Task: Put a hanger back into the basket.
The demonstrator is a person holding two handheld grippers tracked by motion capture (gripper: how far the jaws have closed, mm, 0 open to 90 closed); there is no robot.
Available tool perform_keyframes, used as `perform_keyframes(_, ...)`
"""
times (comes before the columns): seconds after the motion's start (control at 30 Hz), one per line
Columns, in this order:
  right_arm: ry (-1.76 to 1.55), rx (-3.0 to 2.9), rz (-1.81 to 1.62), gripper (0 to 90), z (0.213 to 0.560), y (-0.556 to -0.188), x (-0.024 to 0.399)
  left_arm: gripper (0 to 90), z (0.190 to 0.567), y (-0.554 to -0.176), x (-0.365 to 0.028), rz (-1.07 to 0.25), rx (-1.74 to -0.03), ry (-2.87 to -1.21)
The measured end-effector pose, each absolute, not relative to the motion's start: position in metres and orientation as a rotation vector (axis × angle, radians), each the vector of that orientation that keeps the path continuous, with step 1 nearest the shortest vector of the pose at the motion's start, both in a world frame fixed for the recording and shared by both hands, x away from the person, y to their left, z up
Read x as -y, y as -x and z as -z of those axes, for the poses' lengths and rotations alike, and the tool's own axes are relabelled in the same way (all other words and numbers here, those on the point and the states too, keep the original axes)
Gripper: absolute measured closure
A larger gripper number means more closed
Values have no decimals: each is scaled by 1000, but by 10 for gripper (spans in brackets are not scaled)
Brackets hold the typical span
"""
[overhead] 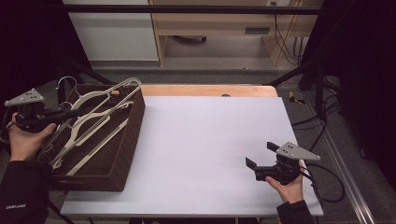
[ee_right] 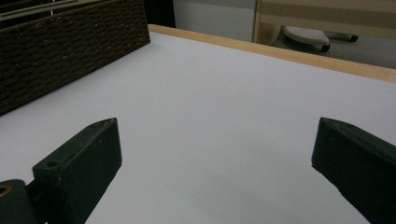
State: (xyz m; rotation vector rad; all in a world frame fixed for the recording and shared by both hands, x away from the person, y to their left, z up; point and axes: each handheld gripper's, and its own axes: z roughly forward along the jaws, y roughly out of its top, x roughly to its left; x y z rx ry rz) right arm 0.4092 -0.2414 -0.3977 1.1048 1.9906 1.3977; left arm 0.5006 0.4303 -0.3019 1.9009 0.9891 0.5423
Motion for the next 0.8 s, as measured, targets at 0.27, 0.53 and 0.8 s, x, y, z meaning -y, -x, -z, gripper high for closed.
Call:
perform_keyframes(0.27, -1107, -2001, -1390, 16, 399, -410, 242, 866, 318, -500, -444, -526, -1055, -1951)
perform_keyframes(0.53, -1112, -2005, -1387, 16, 401, -411, 240, 864, 338, -500, -433, -482, -1052, -1985)
perform_keyframes(0.8, -1109, -2010, -1387, 15, 401, -411, 239, 857, 354, -503, -427, -428, -1092, -1994)
